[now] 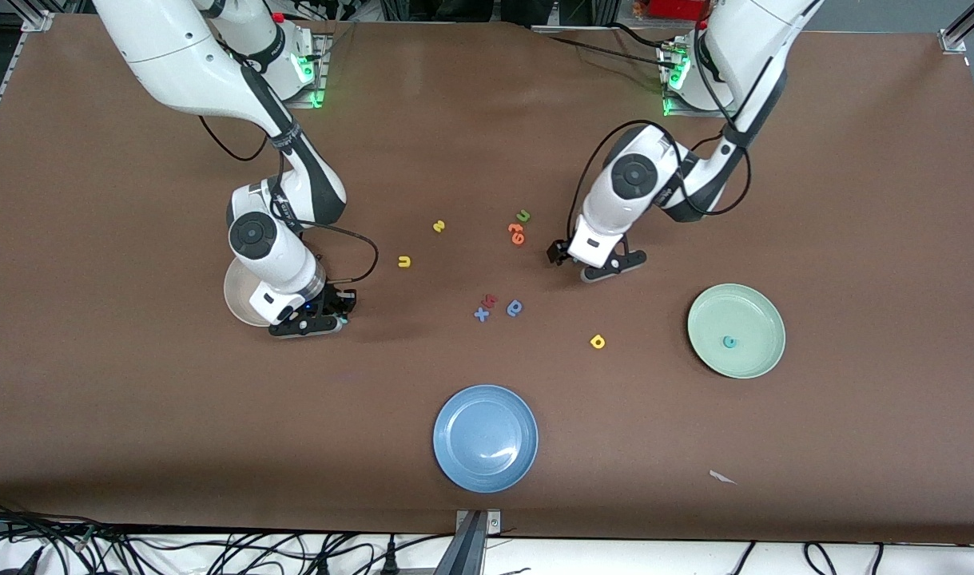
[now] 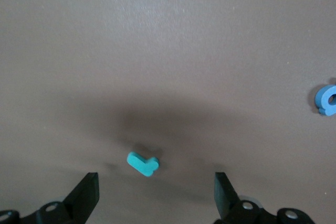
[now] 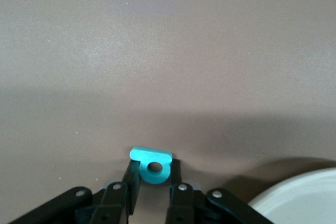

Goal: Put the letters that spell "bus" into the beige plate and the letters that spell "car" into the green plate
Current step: 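Return the left gripper to the letters while the right gripper holds its letter, then release the teal letter onto the beige plate while the left gripper grasps another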

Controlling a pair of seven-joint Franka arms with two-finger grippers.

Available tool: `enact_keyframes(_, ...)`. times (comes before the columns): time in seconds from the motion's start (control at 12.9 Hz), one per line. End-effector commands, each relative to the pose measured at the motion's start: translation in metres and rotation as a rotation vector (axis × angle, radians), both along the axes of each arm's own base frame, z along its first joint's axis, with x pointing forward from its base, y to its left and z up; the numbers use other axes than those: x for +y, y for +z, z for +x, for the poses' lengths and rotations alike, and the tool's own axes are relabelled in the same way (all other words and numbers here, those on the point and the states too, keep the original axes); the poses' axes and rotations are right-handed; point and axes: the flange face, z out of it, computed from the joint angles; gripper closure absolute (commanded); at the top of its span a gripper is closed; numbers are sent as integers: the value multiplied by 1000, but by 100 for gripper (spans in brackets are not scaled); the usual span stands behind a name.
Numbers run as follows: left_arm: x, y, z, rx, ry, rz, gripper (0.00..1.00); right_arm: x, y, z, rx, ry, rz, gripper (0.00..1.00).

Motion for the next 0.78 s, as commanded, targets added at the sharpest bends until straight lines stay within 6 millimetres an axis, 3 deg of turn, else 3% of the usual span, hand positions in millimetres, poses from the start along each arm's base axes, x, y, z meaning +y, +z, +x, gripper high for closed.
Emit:
enact_keyframes(0.0, 2, -13, 7, -42, 19, 53, 11, -3, -8, -1, -13, 20, -2, 100)
enact_keyframes(0.23, 4, -19, 12, -51, 7, 66, 17, -3, 8, -1, -27, 24, -1, 100)
enact_keyframes(0.62, -1, -23, 8, -42, 21, 66, 43, -10, 91, -10, 26, 35, -42, 100)
enact_keyframes(0.7, 0, -25, 8, -39, 21, 67, 46, -24, 105, -9, 32, 54, -50, 100)
